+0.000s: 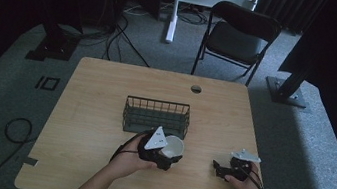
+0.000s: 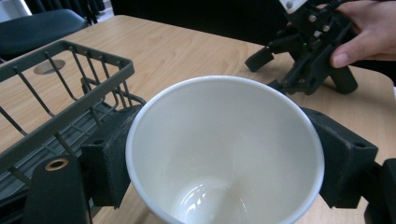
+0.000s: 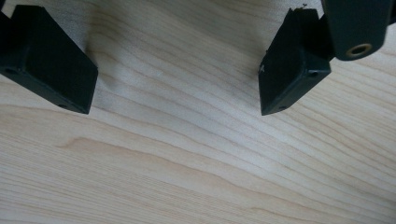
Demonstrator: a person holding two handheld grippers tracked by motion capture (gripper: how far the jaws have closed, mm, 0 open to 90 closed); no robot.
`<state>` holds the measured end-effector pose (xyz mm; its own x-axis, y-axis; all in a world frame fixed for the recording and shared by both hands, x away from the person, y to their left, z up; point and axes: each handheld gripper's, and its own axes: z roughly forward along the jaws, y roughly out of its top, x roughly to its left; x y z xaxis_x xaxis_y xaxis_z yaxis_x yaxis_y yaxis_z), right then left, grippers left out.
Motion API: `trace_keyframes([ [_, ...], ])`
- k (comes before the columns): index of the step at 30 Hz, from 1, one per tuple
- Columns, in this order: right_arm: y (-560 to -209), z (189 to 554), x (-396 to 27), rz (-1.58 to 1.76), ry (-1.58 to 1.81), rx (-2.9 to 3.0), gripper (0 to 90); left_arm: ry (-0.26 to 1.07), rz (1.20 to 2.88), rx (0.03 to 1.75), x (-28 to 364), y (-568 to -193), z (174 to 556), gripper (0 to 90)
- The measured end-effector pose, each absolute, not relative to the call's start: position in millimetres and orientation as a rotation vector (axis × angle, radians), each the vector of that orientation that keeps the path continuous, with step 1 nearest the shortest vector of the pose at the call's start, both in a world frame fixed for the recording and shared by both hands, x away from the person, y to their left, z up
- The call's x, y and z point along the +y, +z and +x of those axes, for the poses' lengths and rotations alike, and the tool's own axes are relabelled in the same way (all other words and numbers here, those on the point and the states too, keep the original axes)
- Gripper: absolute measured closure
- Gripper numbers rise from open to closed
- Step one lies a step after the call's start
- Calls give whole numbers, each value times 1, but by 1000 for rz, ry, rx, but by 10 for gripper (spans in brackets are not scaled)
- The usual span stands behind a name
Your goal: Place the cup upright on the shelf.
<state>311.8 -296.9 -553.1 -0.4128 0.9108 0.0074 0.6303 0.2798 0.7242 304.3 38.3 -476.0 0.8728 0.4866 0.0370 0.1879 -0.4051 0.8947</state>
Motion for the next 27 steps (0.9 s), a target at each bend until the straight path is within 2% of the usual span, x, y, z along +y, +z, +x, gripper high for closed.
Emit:
trace_keyframes([
  [20, -553, 312, -297, 1388, 926, 2144, 115, 440, 1902, 468, 55, -419, 310, 202],
  [27, -553, 312, -297, 1387, 926, 2144, 115, 526, 1846, 477, 62, -399, 311, 202],
])
